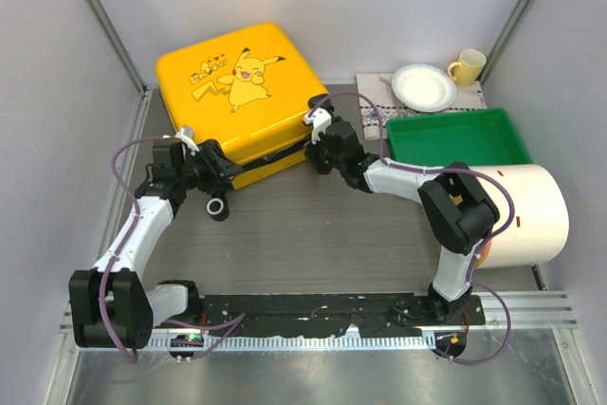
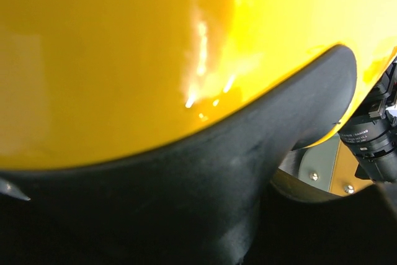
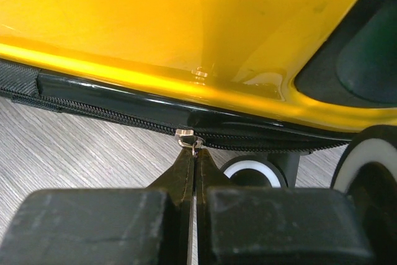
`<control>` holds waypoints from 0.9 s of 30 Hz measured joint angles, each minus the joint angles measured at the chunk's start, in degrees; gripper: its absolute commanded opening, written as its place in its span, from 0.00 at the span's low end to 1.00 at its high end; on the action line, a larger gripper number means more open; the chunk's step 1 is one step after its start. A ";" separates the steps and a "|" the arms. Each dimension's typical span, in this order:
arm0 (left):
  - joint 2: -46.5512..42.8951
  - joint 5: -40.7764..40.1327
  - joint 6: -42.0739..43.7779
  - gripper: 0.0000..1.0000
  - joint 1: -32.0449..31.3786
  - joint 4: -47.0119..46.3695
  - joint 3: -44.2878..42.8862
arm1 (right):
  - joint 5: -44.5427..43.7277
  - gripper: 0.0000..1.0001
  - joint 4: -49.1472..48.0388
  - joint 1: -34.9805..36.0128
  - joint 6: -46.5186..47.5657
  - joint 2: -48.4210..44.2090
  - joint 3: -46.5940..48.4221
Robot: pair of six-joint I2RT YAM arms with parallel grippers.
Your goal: Open, take out, and arrange the luggage
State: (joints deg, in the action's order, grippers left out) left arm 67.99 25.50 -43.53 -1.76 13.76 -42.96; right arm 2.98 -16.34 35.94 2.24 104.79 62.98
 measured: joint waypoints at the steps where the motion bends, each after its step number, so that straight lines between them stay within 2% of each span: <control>1: 0.02 0.00 0.00 0.00 0.00 0.00 -0.02 | 0.11 0.01 0.04 -0.09 0.07 0.00 0.00; 8: 0.22 -0.04 -0.04 0.00 -0.17 0.15 -0.13 | 1.44 0.01 1.73 2.16 -0.48 0.66 2.10; 12: 0.50 -0.72 -0.07 0.00 -0.59 0.57 -0.48 | 2.69 0.01 2.14 9.35 -2.64 4.37 7.08; 14: 0.55 -2.05 0.59 0.00 -0.50 1.49 -0.92 | -2.16 0.01 2.80 12.20 -3.19 6.34 9.07; 24: 1.03 -3.02 1.66 0.00 -0.48 2.89 -1.81 | -4.33 0.01 2.69 12.83 -5.29 6.69 9.57; 27: 1.01 -3.13 1.70 0.00 -0.52 2.86 -1.81 | -1.51 0.01 1.62 11.47 -6.25 6.54 8.63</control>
State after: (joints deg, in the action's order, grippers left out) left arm 68.99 22.37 -41.82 -2.28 16.62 -44.77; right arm 1.48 -14.72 47.42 -4.01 111.33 71.61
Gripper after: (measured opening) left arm 0.556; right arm 0.039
